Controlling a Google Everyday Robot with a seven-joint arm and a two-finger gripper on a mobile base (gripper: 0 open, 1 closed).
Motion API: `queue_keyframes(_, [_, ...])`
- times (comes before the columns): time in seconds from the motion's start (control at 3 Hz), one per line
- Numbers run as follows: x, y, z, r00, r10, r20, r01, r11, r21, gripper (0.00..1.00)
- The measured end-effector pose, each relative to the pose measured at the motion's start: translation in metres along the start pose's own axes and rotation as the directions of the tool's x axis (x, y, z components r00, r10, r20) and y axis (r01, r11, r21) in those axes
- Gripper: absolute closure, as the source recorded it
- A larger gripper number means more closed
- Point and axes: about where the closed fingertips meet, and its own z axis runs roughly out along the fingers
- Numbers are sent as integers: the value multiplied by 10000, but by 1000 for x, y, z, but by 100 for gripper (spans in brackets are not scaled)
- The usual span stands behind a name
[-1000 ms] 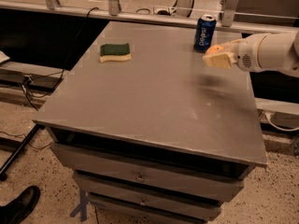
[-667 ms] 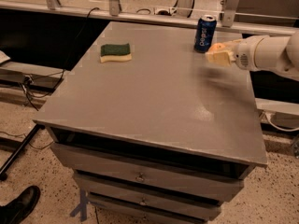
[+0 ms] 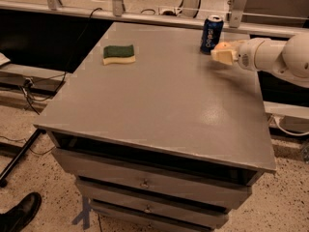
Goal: Move orange near pepsi can
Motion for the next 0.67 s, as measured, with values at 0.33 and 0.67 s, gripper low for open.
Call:
queue_keyframes(0.33, [-2, -9, 13, 10000, 14, 37, -14, 10000, 52, 60])
queue_keyframes(0.67, [0, -11, 21, 10000, 75, 16, -75, 10000, -8, 37])
